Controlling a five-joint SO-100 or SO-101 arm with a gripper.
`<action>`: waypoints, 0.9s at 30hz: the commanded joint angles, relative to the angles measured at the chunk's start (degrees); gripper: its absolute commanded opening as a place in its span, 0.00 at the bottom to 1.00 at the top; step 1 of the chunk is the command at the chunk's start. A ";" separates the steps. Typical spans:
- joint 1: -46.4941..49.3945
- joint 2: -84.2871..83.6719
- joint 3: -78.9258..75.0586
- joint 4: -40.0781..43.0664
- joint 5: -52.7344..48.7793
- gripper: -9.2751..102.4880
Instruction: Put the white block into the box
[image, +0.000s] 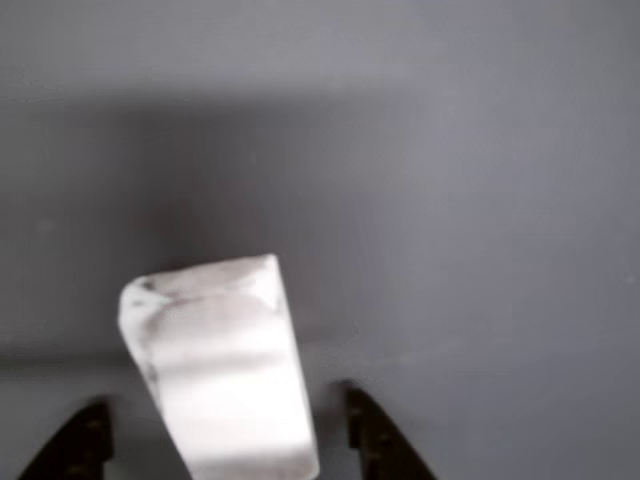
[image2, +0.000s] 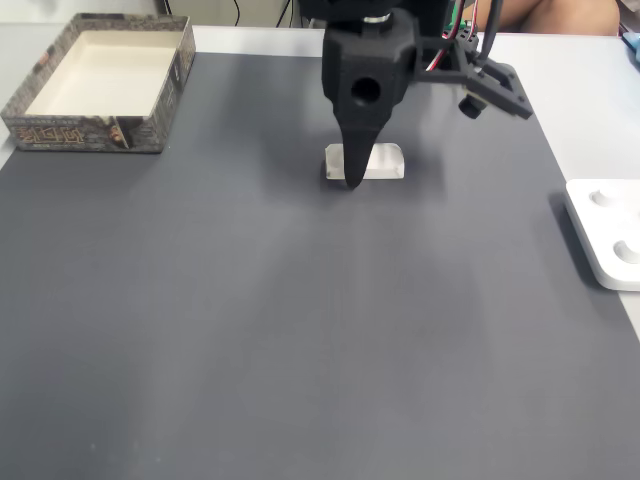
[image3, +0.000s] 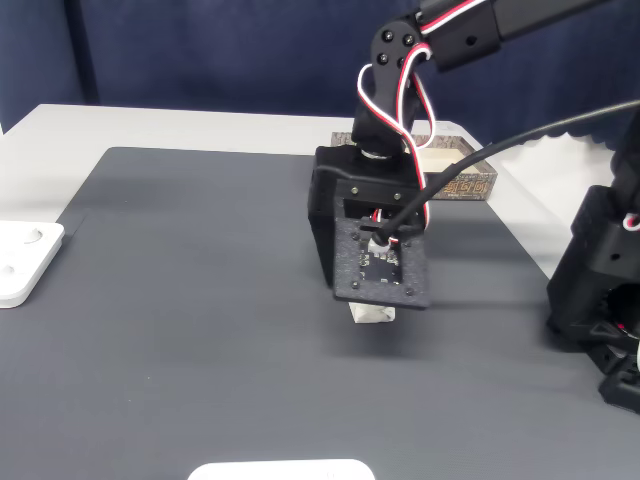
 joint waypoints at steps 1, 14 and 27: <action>0.88 3.34 0.00 -0.26 0.53 0.35; 0.53 2.64 0.88 -0.26 -0.44 0.17; 0.09 2.20 0.88 -0.35 -2.64 0.11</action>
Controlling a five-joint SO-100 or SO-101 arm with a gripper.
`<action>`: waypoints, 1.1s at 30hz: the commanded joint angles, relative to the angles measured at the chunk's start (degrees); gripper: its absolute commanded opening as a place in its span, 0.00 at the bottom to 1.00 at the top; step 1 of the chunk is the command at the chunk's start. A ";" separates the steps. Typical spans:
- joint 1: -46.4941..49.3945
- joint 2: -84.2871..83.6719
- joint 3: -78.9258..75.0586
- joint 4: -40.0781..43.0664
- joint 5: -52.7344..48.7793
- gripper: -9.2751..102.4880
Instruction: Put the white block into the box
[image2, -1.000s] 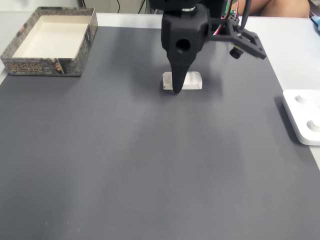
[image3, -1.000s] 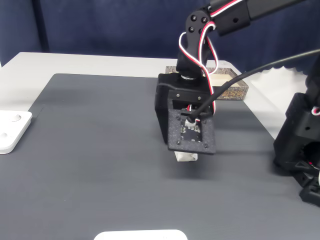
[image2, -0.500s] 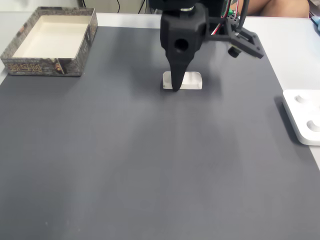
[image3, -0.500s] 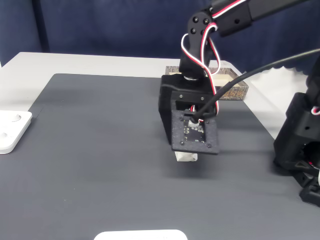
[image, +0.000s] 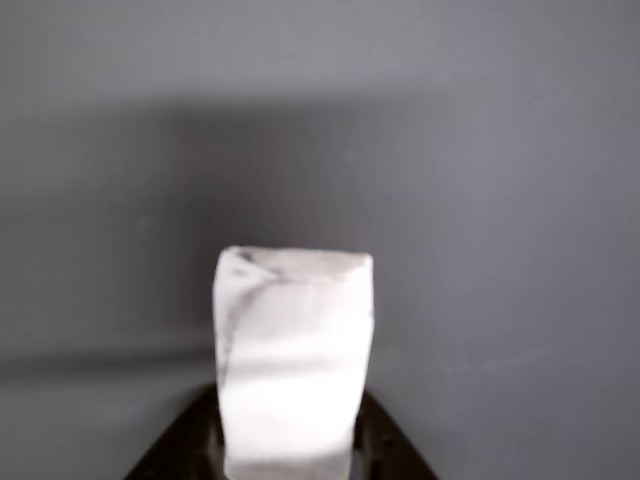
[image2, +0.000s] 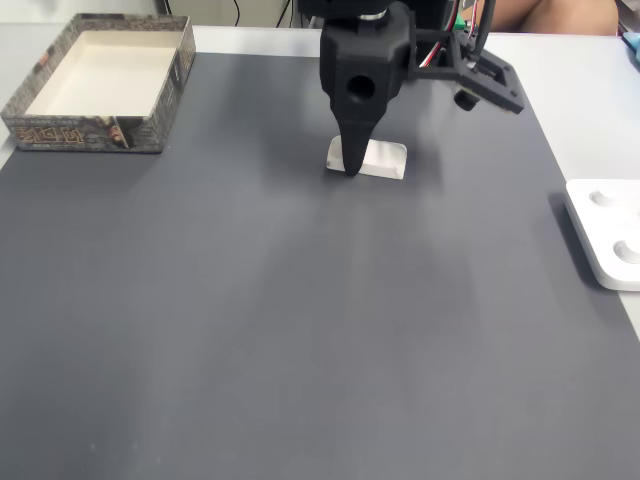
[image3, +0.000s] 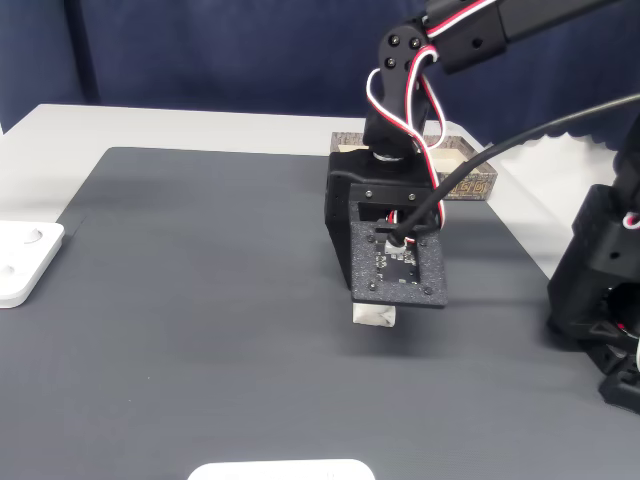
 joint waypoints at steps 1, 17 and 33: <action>-0.79 2.02 -0.70 -1.67 -1.58 0.10; 2.99 11.60 -4.92 3.25 -2.02 0.07; 12.57 18.54 -4.83 3.78 -15.56 0.08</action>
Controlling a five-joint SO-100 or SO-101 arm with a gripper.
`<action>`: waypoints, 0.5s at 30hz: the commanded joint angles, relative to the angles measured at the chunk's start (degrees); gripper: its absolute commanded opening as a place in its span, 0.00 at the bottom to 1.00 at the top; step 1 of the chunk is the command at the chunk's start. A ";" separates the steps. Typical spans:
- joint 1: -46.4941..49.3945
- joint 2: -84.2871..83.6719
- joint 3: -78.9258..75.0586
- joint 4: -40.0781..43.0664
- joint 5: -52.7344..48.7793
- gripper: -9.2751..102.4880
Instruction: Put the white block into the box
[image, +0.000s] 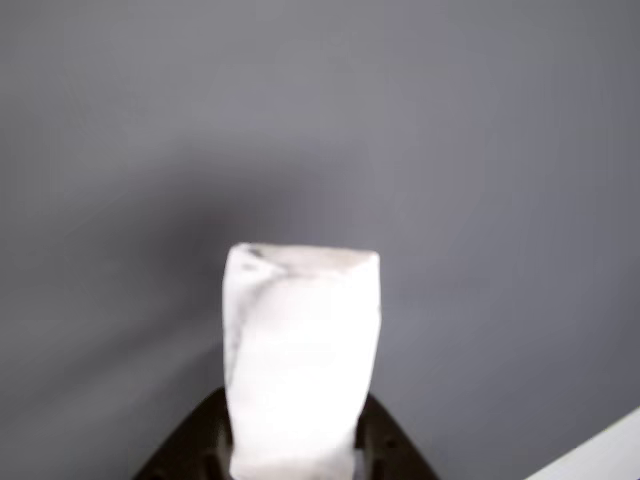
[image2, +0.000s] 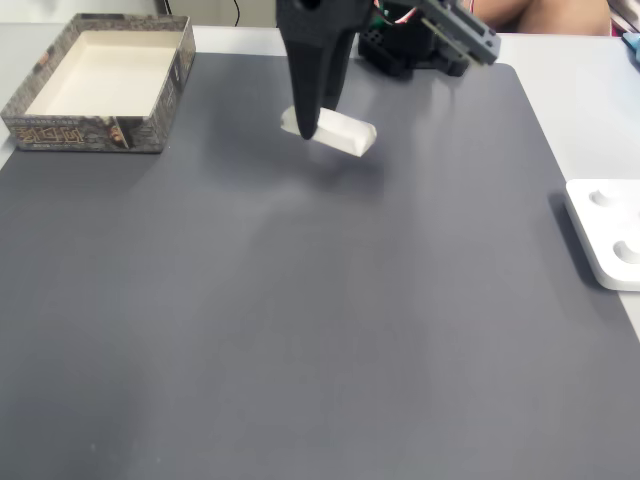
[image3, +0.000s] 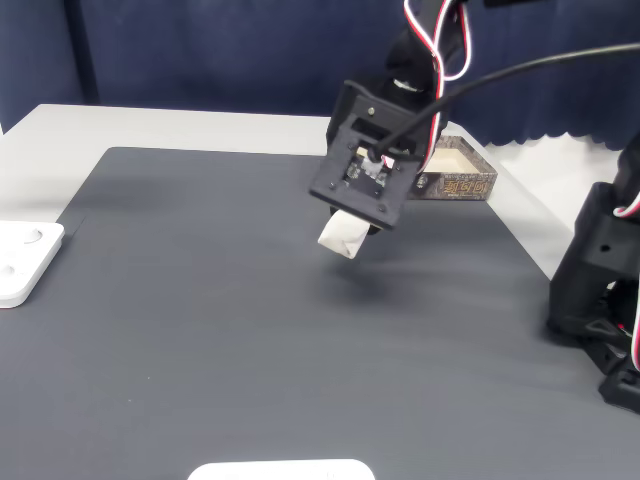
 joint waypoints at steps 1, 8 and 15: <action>4.39 3.96 -4.13 1.14 -6.68 0.08; 16.79 1.49 -13.80 7.73 -15.38 0.07; 28.21 -8.26 -30.59 16.87 -20.04 0.07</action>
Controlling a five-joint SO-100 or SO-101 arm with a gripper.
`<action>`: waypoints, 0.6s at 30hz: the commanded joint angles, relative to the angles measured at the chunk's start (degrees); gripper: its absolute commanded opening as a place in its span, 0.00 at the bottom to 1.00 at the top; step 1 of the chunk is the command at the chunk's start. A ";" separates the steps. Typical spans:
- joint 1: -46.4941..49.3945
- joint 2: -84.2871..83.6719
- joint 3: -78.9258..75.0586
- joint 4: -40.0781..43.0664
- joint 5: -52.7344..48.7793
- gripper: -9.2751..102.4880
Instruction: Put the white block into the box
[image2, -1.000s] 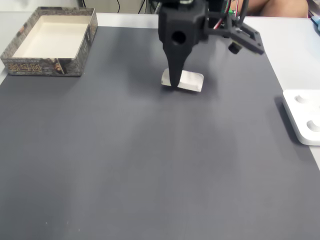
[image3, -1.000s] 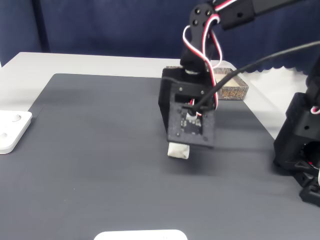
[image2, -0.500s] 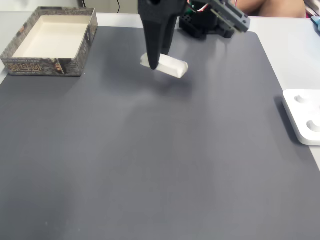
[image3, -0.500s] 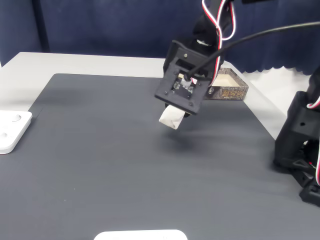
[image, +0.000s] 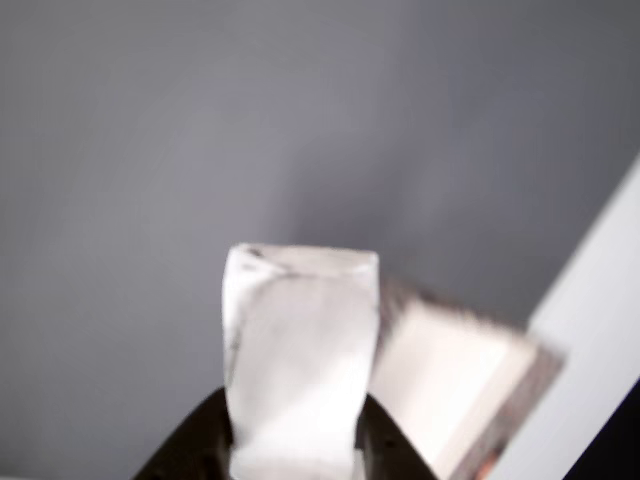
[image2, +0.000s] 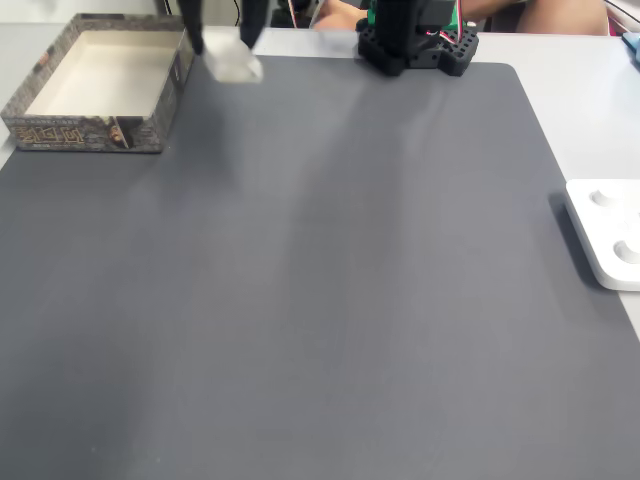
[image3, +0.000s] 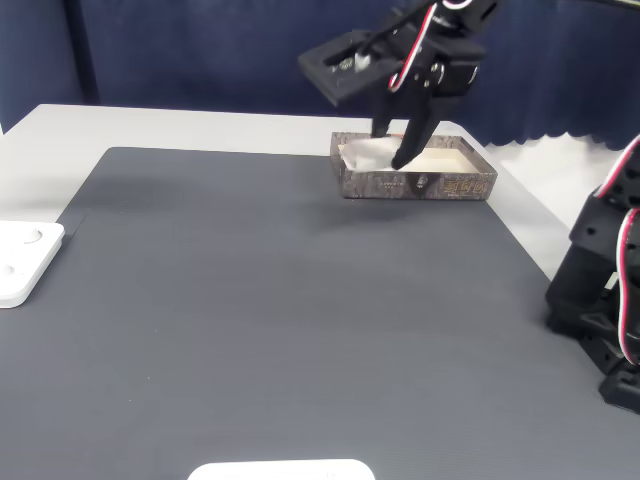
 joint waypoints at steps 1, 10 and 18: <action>6.86 -4.31 -12.92 3.78 -2.81 0.07; 15.91 -17.14 -30.06 5.80 -2.81 0.07; 21.18 -29.00 -38.85 8.96 -2.11 0.07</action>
